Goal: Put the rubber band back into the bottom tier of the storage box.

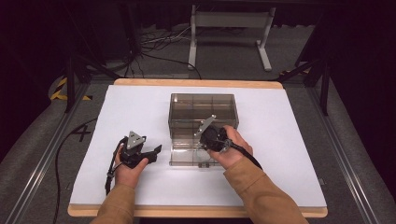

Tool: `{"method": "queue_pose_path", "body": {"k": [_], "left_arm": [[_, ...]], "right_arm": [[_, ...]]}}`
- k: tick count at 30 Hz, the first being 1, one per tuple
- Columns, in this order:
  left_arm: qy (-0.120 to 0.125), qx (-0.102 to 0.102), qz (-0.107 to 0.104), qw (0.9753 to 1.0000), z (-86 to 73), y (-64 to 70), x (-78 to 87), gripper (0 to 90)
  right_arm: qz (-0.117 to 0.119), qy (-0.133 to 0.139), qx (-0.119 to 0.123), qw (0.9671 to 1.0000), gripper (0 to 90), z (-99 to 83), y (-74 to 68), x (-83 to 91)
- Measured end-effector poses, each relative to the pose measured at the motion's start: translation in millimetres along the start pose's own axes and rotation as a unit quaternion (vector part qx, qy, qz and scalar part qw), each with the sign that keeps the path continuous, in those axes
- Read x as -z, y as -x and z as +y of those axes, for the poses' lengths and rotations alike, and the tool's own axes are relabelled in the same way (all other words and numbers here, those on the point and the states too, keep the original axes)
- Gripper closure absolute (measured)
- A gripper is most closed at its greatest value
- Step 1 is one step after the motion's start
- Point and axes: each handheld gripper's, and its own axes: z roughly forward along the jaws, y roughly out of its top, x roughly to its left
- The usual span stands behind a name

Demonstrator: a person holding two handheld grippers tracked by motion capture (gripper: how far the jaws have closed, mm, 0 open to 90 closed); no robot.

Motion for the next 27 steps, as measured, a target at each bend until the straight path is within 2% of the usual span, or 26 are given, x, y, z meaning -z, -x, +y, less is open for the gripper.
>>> {"method": "queue_pose_path", "body": {"k": [11, 27], "left_arm": [[0.0, 0.001, 0.0, 1.0, 0.0, 0.0, -0.1, 27.4], [0.0, 0.001, 0.0, 1.0, 0.0, -0.1, -0.1, 27.4]], "right_arm": [[0.021, -0.012, -0.003, 0.9997, 86.7, -3.0, 1.4, -9.0], [0.026, -0.016, 0.001, 0.9995, 83.4, -7.1, 6.9, -24.3]]}}
